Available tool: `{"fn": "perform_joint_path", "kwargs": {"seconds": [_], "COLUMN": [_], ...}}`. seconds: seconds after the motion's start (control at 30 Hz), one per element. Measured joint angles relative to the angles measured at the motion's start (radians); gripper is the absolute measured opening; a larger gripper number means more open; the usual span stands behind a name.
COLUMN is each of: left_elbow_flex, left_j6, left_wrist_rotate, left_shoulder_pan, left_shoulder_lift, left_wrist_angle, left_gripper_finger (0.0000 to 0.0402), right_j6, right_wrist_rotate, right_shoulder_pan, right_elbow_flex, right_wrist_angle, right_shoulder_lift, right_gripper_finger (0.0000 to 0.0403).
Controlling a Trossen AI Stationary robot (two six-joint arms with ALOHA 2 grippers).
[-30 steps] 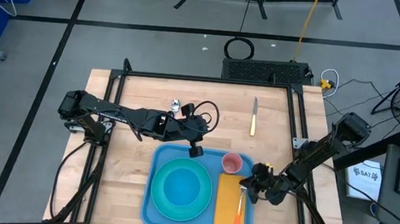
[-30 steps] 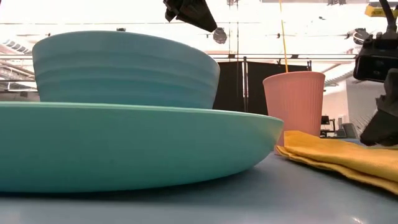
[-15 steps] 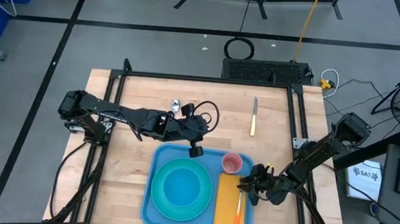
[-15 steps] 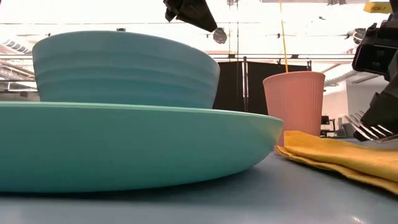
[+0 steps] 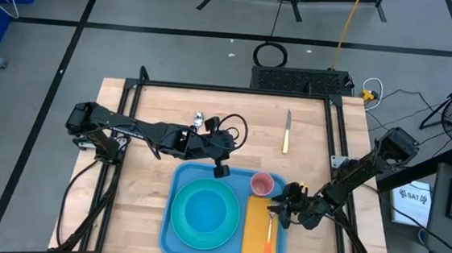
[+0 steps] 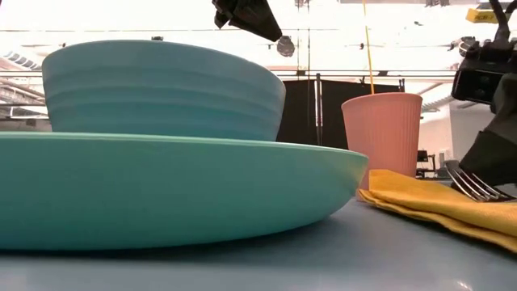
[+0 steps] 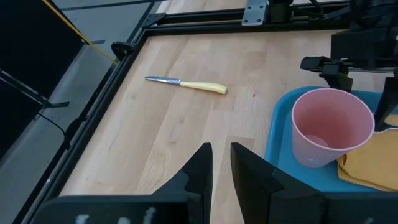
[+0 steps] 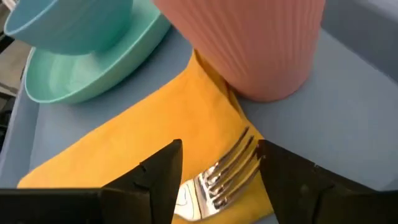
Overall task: Set up tray
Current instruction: Put the orange fork on the yellow napkin, then put the orange spoon on the yellow napkin to the left of the orange fork
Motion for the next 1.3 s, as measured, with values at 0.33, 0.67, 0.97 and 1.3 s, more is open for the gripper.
{"fn": "perform_joint_path", "kwargs": {"seconds": [0.33, 0.67, 0.97, 1.3], "left_elbow_flex": [0.000, -0.001, -0.001, -0.089], "left_j6": [0.000, 0.025, 0.060, -0.052], "left_wrist_rotate": [0.001, 0.003, -0.005, -0.088], "left_shoulder_pan": [0.000, -0.016, -0.041, -0.029], "left_shoulder_lift": [0.000, -0.024, -0.057, -0.156], "left_wrist_angle": [0.006, 0.026, 0.040, -0.068], "left_gripper_finger": [0.0063, 0.0063, 0.0062, 0.0062], "right_j6": [-0.128, -0.397, -0.696, -1.238], "right_wrist_rotate": [0.008, 0.133, 0.334, 0.373], "right_shoulder_pan": [-0.038, -0.047, -0.103, -0.256], "right_elbow_flex": [0.000, 0.001, 0.001, 0.001], "right_wrist_angle": [-0.004, -0.071, -0.156, 0.132], "right_shoulder_lift": [-0.124, -0.407, -0.630, -0.746], "right_gripper_finger": [0.0197, 0.0196, 0.0196, 0.0196]}}
